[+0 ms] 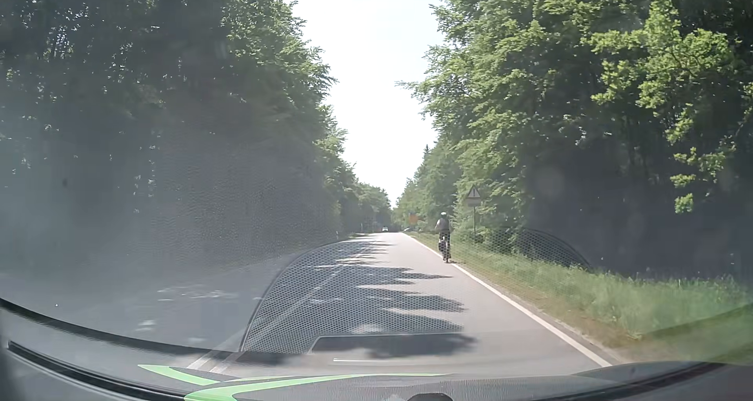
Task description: Follow the waypoints while adhering to traffic rules and regulations
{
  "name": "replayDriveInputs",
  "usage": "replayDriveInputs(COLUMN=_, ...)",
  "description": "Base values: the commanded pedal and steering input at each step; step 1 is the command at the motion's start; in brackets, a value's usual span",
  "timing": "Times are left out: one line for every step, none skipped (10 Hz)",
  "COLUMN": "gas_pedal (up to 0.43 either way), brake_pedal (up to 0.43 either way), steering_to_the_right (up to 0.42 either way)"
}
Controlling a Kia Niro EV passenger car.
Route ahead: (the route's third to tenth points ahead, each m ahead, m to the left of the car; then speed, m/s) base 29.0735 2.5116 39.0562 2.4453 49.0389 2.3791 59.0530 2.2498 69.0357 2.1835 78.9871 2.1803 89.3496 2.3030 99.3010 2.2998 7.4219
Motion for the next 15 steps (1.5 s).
replayDriveInputs(gas_pedal=0.059, brake_pedal=0.0, steering_to_the_right=-0.005)
replayDriveInputs(gas_pedal=0.059, brake_pedal=0.0, steering_to_the_right=-0.005)
replayDriveInputs(gas_pedal=0.067, brake_pedal=0.0, steering_to_the_right=-0.005)
replayDriveInputs(gas_pedal=0.067, brake_pedal=0.0, steering_to_the_right=-0.004)
replayDriveInputs(gas_pedal=0.067, brake_pedal=0.0, steering_to_the_right=-0.005)
replayDriveInputs(gas_pedal=0.067, brake_pedal=0.0, steering_to_the_right=-0.005)
replayDriveInputs(gas_pedal=0.067, brake_pedal=0.0, steering_to_the_right=-0.005)
replayDriveInputs(gas_pedal=0.067, brake_pedal=0.0, steering_to_the_right=-0.005)
replayDriveInputs(gas_pedal=0.067, brake_pedal=0.0, steering_to_the_right=-0.005)
replayDriveInputs(gas_pedal=0.067, brake_pedal=0.0, steering_to_the_right=-0.005)
replayDriveInputs(gas_pedal=0.067, brake_pedal=0.0, steering_to_the_right=-0.004)
replayDriveInputs(gas_pedal=0.067, brake_pedal=0.0, steering_to_the_right=-0.004)
replayDriveInputs(gas_pedal=0.067, brake_pedal=0.0, steering_to_the_right=-0.002)
replayDriveInputs(gas_pedal=0.067, brake_pedal=0.0, steering_to_the_right=-0.001)
replayDriveInputs(gas_pedal=0.067, brake_pedal=0.0, steering_to_the_right=-0.001)
